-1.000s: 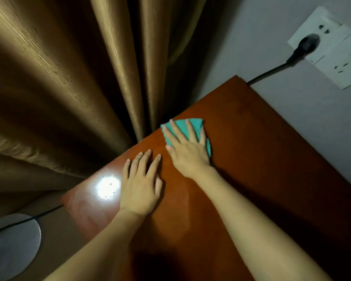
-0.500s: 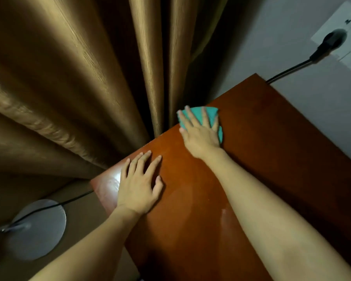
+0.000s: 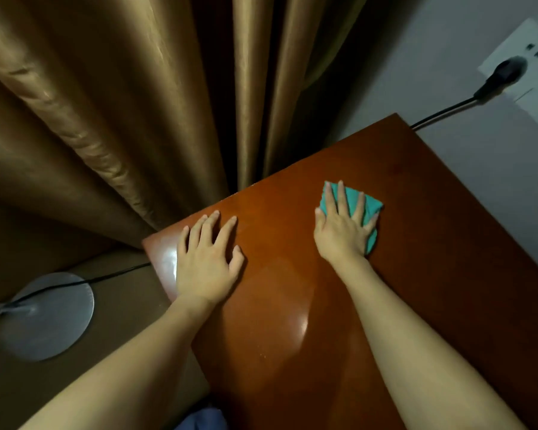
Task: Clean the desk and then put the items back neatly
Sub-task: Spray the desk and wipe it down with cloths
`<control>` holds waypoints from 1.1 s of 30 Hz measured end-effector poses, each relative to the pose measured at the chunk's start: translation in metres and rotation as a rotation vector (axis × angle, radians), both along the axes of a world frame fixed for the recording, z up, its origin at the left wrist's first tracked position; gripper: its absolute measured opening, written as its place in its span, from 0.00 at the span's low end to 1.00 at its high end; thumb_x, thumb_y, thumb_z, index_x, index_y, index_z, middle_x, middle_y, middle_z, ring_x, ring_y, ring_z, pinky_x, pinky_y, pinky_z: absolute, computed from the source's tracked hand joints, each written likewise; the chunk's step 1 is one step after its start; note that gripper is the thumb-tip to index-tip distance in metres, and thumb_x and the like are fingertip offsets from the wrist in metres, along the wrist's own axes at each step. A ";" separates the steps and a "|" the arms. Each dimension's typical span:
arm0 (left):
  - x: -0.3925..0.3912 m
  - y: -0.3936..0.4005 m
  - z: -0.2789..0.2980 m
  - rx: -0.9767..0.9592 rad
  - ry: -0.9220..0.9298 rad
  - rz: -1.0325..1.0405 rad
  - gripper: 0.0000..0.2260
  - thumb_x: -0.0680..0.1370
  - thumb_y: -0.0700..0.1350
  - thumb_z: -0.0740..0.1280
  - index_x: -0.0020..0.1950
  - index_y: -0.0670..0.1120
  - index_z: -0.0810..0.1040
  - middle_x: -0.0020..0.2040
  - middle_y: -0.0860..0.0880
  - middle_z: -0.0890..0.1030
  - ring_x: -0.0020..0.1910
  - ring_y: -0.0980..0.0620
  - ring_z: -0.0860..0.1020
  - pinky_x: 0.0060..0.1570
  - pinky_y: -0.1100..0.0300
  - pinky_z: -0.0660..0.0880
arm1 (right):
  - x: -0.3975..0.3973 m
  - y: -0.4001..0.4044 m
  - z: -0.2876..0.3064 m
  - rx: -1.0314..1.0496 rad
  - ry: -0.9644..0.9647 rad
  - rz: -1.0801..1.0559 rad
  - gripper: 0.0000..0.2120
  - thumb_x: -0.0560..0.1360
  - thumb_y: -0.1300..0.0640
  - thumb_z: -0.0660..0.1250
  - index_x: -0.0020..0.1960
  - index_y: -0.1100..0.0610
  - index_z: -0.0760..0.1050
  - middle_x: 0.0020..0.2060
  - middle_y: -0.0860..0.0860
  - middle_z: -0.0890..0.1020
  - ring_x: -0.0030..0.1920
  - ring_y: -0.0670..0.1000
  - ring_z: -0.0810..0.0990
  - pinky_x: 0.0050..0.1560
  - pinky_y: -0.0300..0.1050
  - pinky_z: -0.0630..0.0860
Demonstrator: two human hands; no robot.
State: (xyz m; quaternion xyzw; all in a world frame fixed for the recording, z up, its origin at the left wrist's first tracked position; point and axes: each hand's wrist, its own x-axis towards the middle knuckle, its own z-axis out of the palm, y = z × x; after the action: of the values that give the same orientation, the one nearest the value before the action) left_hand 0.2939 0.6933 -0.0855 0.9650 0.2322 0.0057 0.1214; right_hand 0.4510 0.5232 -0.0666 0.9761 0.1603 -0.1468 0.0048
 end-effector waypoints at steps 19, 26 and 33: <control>-0.064 -0.020 -0.005 -0.043 0.007 0.186 0.26 0.76 0.57 0.49 0.74 0.53 0.64 0.74 0.45 0.64 0.75 0.47 0.56 0.73 0.47 0.44 | -0.043 0.053 0.002 0.048 -0.018 0.237 0.26 0.82 0.45 0.42 0.77 0.44 0.37 0.77 0.45 0.40 0.76 0.58 0.39 0.71 0.67 0.39; -0.078 -0.033 -0.007 -0.085 0.003 0.208 0.28 0.76 0.57 0.45 0.77 0.53 0.51 0.78 0.47 0.55 0.76 0.50 0.44 0.72 0.45 0.40 | -0.113 0.033 -0.008 0.023 -0.064 0.793 0.26 0.77 0.45 0.49 0.75 0.47 0.60 0.74 0.48 0.65 0.73 0.60 0.63 0.69 0.68 0.57; -0.105 -0.033 -0.003 -0.110 0.098 0.166 0.32 0.74 0.64 0.38 0.75 0.51 0.38 0.77 0.50 0.39 0.74 0.53 0.33 0.70 0.46 0.30 | -0.085 0.074 -0.003 0.029 -0.015 0.504 0.25 0.82 0.45 0.43 0.77 0.44 0.42 0.77 0.45 0.46 0.77 0.57 0.45 0.72 0.65 0.44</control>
State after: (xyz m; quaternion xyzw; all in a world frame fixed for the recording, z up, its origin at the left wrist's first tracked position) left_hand 0.1890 0.6605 -0.0889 0.9335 0.3169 -0.0442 0.1618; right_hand 0.3662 0.5971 -0.0699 0.9064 0.4004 -0.1313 0.0284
